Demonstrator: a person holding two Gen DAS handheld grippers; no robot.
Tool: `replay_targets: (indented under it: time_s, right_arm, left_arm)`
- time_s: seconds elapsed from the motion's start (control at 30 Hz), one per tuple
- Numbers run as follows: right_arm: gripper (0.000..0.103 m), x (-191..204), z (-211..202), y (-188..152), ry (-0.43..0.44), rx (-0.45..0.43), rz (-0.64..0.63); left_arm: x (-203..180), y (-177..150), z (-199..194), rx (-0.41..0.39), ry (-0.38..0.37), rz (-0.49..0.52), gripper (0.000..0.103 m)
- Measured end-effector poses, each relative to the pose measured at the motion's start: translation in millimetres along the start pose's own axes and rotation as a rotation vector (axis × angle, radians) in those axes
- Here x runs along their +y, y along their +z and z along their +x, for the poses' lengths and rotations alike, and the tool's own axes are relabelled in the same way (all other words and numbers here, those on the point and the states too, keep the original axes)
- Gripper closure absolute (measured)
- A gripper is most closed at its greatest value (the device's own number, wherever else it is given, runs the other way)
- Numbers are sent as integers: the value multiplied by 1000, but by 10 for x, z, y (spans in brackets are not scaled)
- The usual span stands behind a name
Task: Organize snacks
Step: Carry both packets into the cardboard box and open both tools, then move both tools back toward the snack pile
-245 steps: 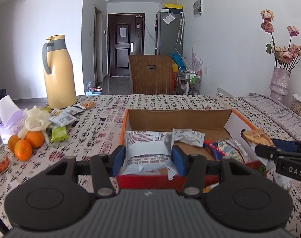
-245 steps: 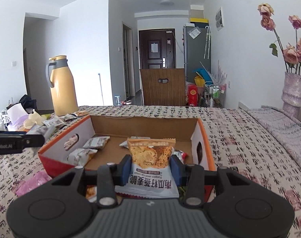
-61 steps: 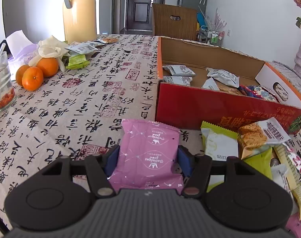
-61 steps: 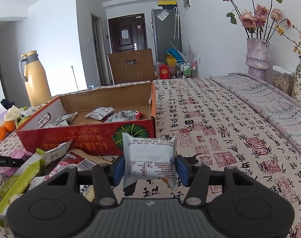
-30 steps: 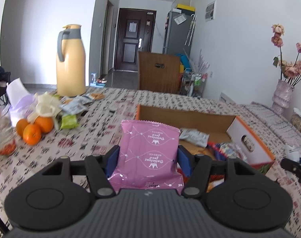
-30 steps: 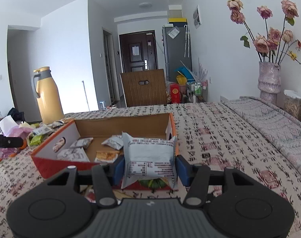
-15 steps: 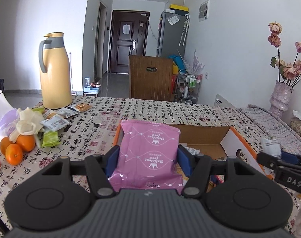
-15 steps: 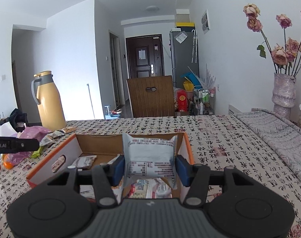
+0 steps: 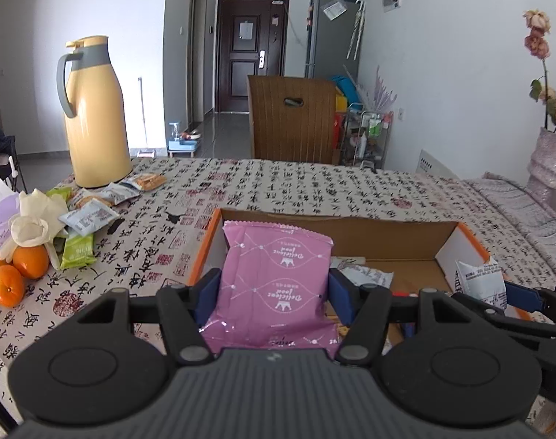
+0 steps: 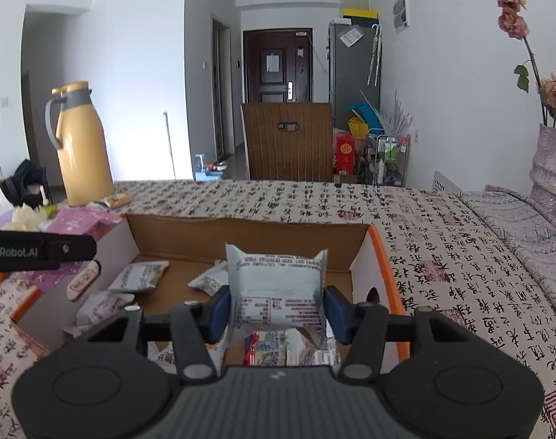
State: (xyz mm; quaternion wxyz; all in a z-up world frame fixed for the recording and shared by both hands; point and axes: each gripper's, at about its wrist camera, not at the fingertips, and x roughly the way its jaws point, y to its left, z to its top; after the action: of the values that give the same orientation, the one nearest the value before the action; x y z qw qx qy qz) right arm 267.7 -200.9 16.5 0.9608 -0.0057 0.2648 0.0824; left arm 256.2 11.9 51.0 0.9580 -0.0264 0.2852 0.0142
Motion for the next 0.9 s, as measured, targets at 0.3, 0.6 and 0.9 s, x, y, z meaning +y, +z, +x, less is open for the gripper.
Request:
replay_targets:
  time_s: [0.3, 0.6, 0.9]
  right_arm:
    - [45, 59, 193, -70, -23, 45, -38]
    - [5, 47, 58, -109, -13, 8, -37]
    - [0, 2, -89, -131, -27, -3, -16]
  left_arm:
    - [-6, -86, 140, 27, 19, 16, 40]
    - [-5, -118, 14, -33, 25, 14, 0]
    - [38, -118, -116, -38, 2, -19, 0]
